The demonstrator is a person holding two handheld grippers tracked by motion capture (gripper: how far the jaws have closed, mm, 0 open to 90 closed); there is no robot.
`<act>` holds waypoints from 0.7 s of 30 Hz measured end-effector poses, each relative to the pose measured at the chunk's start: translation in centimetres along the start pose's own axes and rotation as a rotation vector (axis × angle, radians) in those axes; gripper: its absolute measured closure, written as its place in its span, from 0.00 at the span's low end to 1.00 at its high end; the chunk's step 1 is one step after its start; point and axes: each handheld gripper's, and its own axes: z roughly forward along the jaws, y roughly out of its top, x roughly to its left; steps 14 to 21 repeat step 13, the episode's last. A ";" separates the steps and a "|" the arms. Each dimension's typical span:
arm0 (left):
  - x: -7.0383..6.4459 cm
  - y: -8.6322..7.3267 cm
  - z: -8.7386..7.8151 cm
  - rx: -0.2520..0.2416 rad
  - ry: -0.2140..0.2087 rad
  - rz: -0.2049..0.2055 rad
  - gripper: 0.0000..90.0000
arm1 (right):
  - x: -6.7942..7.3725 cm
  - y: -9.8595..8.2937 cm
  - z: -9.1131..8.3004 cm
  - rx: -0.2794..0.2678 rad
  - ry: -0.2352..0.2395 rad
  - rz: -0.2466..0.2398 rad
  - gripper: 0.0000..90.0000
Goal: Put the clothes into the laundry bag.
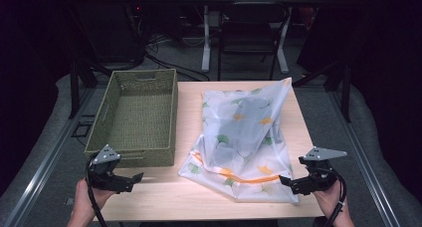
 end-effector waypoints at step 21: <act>1.0 -1.7 1.0 0.004 -0.010 -0.057 0.00 | -0.6 -1.1 0.7 0.077 0.028 0.035 0.00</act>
